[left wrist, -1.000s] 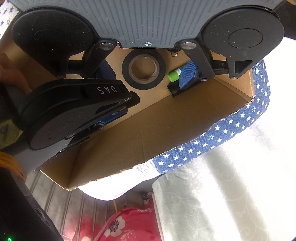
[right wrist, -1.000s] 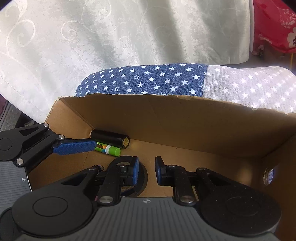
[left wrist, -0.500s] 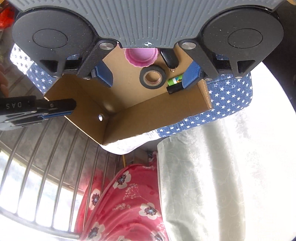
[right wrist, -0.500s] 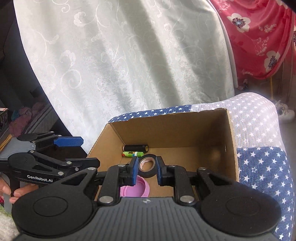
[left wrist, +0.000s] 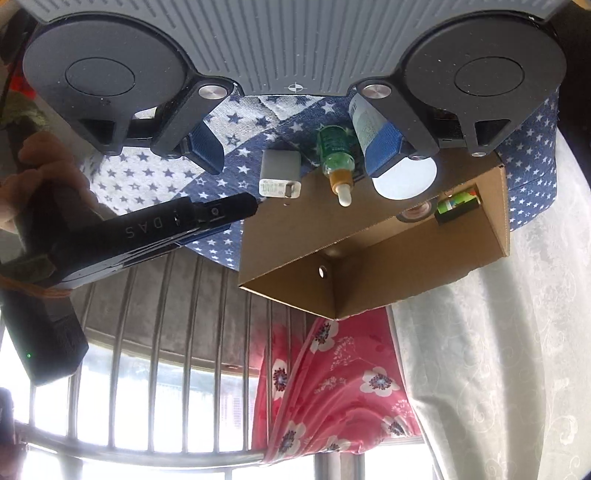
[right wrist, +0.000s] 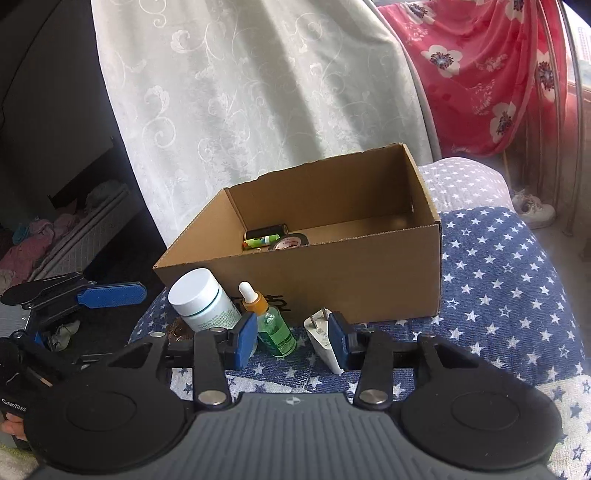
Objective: Organize rigid objects
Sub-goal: 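Move the right gripper to the white plug charger and grasp it, then lift the charger into the box and release it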
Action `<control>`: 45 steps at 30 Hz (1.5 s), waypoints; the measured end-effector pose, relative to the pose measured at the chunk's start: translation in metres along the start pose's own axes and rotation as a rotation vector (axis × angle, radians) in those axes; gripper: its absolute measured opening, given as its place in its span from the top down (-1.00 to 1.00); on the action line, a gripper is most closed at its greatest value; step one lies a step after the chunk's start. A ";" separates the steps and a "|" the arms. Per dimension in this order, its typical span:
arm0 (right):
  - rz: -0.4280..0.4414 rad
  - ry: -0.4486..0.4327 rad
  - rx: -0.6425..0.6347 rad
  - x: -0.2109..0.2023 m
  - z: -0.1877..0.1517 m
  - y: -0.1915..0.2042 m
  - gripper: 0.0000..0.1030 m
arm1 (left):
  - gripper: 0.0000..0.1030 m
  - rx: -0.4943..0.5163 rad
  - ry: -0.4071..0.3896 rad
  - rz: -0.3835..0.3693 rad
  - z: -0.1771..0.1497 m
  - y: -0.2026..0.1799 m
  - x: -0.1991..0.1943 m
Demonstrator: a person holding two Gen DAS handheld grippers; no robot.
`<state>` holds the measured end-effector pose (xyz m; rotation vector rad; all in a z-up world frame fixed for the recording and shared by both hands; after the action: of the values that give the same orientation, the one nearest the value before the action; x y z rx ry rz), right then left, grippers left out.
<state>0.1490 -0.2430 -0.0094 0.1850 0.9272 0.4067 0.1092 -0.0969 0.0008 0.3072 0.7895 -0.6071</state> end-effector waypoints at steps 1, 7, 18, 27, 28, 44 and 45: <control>-0.017 0.012 -0.011 0.004 -0.002 0.000 0.10 | -0.61 0.023 0.004 0.004 -0.002 -0.010 0.010; -0.062 0.054 -0.108 0.026 -0.004 0.007 0.01 | -0.51 0.079 0.017 0.091 -0.004 -0.044 0.064; -0.089 0.131 -0.211 0.058 0.007 -0.003 0.02 | -0.38 0.054 0.007 0.205 0.010 -0.034 0.110; -0.082 0.191 -0.260 0.080 0.011 -0.010 0.15 | -0.26 0.028 0.026 0.216 0.019 -0.021 0.129; -0.078 0.196 -0.259 0.081 0.011 -0.011 0.17 | -0.21 0.023 0.029 0.216 0.020 -0.018 0.131; -0.097 0.197 -0.245 0.054 -0.003 -0.004 0.42 | 0.18 0.022 -0.017 0.201 0.032 -0.006 0.105; -0.100 0.194 -0.246 0.050 -0.003 -0.003 0.42 | 0.18 0.024 -0.021 0.199 0.032 -0.007 0.103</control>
<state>0.1741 -0.2252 -0.0494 -0.1269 1.0630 0.4475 0.1793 -0.1580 -0.0537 0.3963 0.7221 -0.4324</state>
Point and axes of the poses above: each gripper's, at about its wrist camera, not at the fingertips, and x roughly the way its jaws point, y to its left, z to its top, the point moved 5 cm from there along x, roughly the way its jaws point, and after that the axes turned 13 degrees about y, right-handed, at the moved point
